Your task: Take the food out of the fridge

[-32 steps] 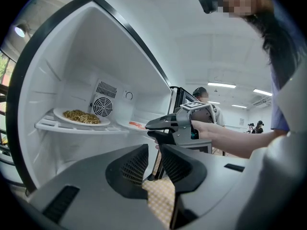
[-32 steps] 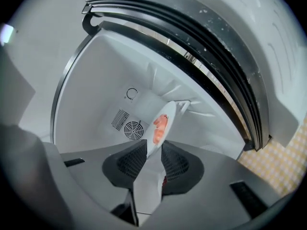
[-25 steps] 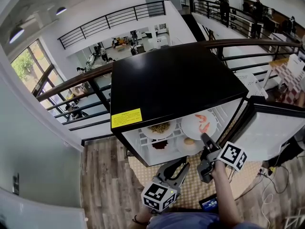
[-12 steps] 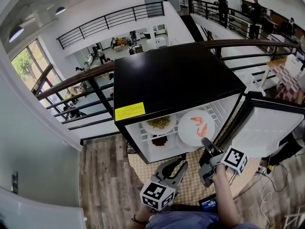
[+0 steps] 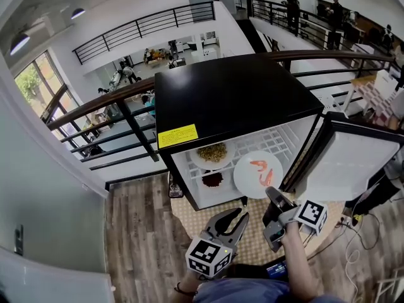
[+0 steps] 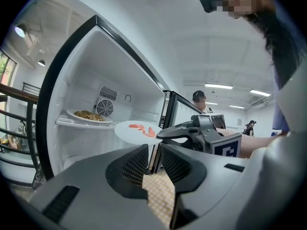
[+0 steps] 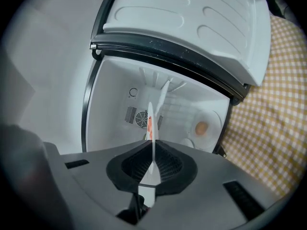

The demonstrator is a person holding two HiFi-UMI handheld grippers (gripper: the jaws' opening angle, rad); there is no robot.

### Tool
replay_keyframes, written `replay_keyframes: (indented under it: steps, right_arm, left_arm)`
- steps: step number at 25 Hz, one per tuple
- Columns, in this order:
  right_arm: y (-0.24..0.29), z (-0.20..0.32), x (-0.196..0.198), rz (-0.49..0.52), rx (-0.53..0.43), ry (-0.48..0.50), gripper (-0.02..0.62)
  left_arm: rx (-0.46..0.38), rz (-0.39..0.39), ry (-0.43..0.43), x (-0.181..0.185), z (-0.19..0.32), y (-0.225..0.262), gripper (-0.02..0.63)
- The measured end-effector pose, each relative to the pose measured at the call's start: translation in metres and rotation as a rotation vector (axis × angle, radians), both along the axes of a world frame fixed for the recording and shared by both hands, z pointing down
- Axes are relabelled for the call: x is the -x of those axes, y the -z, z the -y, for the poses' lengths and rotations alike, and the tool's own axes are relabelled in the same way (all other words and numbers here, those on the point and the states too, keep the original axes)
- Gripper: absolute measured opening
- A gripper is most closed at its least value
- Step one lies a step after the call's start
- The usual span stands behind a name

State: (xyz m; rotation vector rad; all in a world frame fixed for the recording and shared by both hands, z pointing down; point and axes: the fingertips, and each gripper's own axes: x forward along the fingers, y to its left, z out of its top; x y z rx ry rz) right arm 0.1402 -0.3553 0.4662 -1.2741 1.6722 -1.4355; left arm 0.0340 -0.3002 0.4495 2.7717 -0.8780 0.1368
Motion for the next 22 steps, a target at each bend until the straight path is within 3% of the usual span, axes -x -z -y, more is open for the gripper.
replay_keyframes:
  steps: [22]
  right_arm:
    - [-0.012, -0.105, 0.050, 0.025, 0.009, 0.014, 0.026]
  left_arm:
    - [0.002, -0.003, -0.005, 0.048, -0.081, -0.006, 0.087]
